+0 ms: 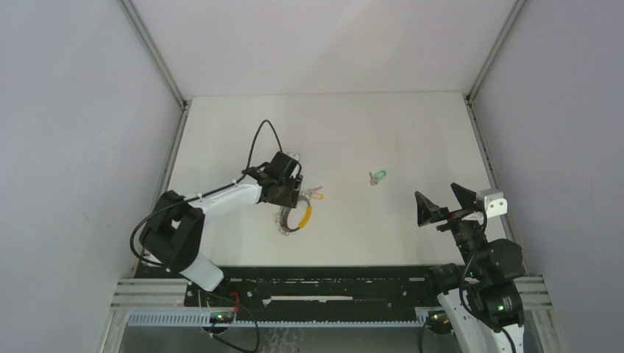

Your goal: Put the keys on the keyring

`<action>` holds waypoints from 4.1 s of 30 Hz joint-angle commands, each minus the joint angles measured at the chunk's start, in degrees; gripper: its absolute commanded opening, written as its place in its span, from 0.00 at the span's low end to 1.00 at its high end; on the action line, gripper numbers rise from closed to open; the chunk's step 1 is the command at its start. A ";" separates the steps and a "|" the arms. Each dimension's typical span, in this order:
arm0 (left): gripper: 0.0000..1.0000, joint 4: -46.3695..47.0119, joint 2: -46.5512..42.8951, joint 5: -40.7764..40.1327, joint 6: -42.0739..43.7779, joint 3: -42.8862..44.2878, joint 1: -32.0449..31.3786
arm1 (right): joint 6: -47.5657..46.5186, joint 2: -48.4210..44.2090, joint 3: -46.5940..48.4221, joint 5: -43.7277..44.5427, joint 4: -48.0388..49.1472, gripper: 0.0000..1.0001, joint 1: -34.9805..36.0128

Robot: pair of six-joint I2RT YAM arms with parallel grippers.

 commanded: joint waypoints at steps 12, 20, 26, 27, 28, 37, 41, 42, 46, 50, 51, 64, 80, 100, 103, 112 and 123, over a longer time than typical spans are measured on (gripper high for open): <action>0.66 6.38 0.75 7.42 0.27 0.79 5.44 | -0.60 0.02 0.15 -0.64 2.17 1.00 1.98; 0.66 5.99 3.92 6.06 1.92 2.05 5.47 | -0.59 -0.77 0.15 -0.05 2.38 1.00 2.18; 0.66 6.13 8.02 5.83 2.88 3.69 5.44 | -0.68 -0.18 0.15 -0.03 2.23 1.00 2.18; 0.66 6.13 8.66 6.00 2.97 4.08 5.41 | -0.68 -0.22 0.15 0.02 2.19 1.00 2.13; 0.66 6.13 9.23 6.07 3.01 4.41 5.46 | -0.68 -0.23 0.16 0.11 2.16 1.00 2.10; 0.59 6.85 11.44 6.93 4.03 5.60 5.15 | -0.68 -0.24 0.15 0.11 2.20 1.00 2.01; 0.54 7.16 12.22 7.92 4.14 6.10 4.95 | -0.68 -0.08 0.16 -0.11 2.17 1.00 2.01; 0.52 7.37 12.34 8.34 4.24 6.12 4.82 | -0.63 -0.12 0.15 -0.12 2.17 1.00 2.01; 0.40 9.20 11.05 9.61 5.58 5.30 3.79 | -0.40 0.04 0.15 -0.35 2.18 1.00 2.01; 0.23 12.59 8.30 11.06 7.41 3.12 3.02 | 1.83 2.29 1.25 -2.58 1.83 1.00 2.09; 0.21 14.02 7.53 11.69 7.58 2.23 3.01 | 2.68 4.09 1.77 -3.55 1.69 1.00 2.10; 0.00 27.82 -3.15 16.85 14.31 -7.90 2.84 | 9.86 31.66 2.53 -23.79 12.91 1.00 5.37; 0.00 27.90 -14.17 13.57 26.39 -10.13 -1.18 | 6.77 55.46 2.55 -27.48 30.15 0.97 14.72; 0.00 29.45 -26.03 17.86 45.25 -12.58 -6.40 | -16.78 56.09 -3.63 -32.94 42.68 0.84 20.38; 0.00 29.86 -26.66 18.66 46.02 -13.42 -7.04 | -18.00 57.61 -3.90 -32.47 43.65 0.82 21.53; 0.00 34.82 -28.81 20.26 43.34 -16.27 -7.45 | -12.68 62.96 -4.24 -32.13 50.24 0.76 22.88; 0.00 43.03 -32.12 18.89 40.56 -20.52 -7.54 | -4.70 69.03 -4.22 -32.50 56.68 0.64 23.24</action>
